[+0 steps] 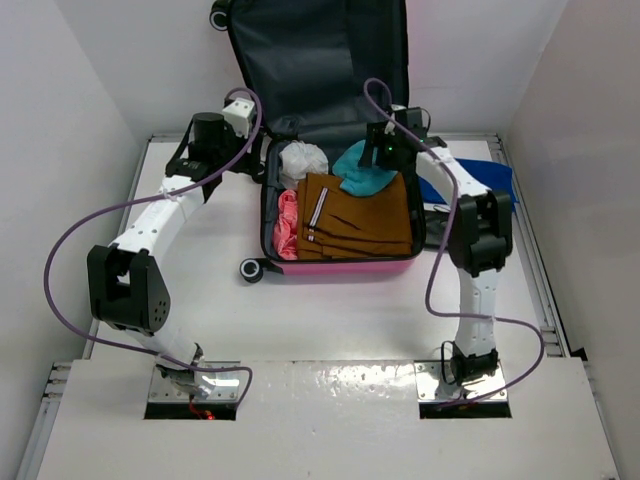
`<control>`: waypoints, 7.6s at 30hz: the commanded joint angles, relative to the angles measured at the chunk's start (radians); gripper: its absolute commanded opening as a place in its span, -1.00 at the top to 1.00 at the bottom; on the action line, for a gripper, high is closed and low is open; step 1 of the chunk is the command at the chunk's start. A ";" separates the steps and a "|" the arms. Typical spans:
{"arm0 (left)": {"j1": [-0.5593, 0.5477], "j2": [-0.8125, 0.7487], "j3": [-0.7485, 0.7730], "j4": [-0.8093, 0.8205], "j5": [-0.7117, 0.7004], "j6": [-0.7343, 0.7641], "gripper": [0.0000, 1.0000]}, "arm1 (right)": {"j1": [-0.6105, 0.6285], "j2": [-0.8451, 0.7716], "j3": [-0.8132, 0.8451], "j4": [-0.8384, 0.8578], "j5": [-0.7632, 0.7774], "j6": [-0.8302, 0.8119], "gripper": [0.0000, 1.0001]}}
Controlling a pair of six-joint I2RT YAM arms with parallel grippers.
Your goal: Pack the luggage
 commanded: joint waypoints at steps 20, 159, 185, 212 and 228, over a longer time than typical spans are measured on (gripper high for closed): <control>-0.016 -0.030 0.035 0.046 -0.150 -0.023 -0.58 | -0.350 -0.189 -0.159 -0.065 0.230 -0.027 -0.59; -0.048 0.002 0.043 -0.054 -0.179 -0.048 -0.78 | -0.697 -0.194 -0.429 -0.329 -0.017 -0.499 0.34; -0.076 0.040 0.043 -0.045 -0.149 -0.066 -0.78 | -0.654 -0.672 0.019 -0.424 -0.458 -0.167 1.00; 0.257 -0.060 0.021 -0.042 0.124 -0.345 -0.81 | -0.020 -0.492 -0.519 -0.040 -0.451 -0.033 0.95; 0.350 0.451 0.460 0.282 0.537 -0.757 -0.62 | -0.143 -0.561 -0.294 -0.227 -0.368 -0.142 -0.42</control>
